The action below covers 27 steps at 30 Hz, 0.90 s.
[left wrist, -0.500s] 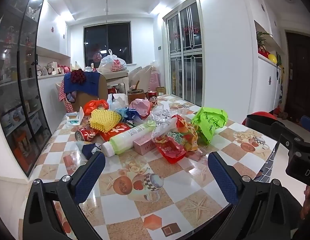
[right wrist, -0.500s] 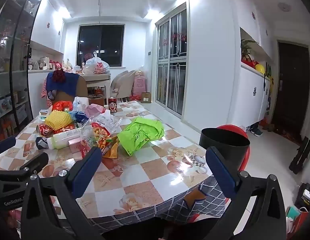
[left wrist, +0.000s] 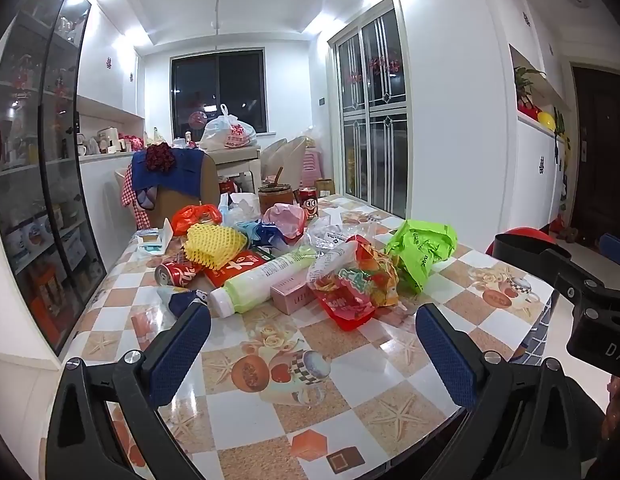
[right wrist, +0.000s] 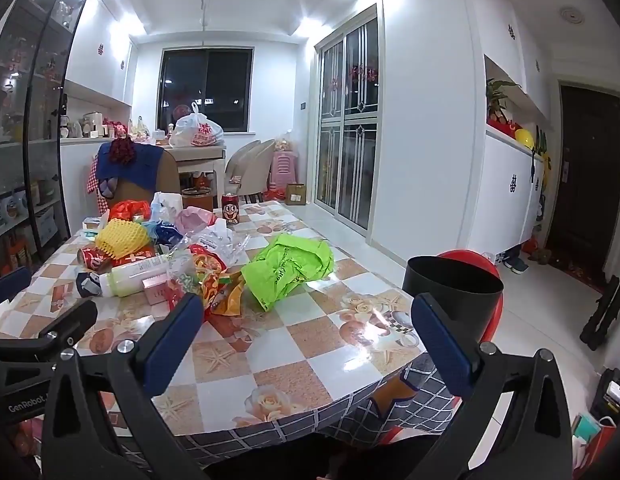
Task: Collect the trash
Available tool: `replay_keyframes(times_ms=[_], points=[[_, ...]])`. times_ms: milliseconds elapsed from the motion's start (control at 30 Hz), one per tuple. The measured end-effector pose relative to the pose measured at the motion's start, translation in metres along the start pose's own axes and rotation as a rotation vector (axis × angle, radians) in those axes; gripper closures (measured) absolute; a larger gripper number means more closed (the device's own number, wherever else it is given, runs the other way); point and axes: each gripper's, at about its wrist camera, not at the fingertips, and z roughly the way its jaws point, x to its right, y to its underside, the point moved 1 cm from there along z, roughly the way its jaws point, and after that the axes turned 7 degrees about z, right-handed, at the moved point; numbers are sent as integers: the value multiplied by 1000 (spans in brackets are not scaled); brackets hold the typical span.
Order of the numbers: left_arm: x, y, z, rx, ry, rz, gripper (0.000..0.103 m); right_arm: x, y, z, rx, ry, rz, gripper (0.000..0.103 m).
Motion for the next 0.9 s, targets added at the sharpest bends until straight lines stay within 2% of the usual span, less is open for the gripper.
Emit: replay_keyframes(times_ms=[900], points=[[1, -3, -6, 13, -13, 14, 0, -1, 0, -2, 5, -3, 3, 0]])
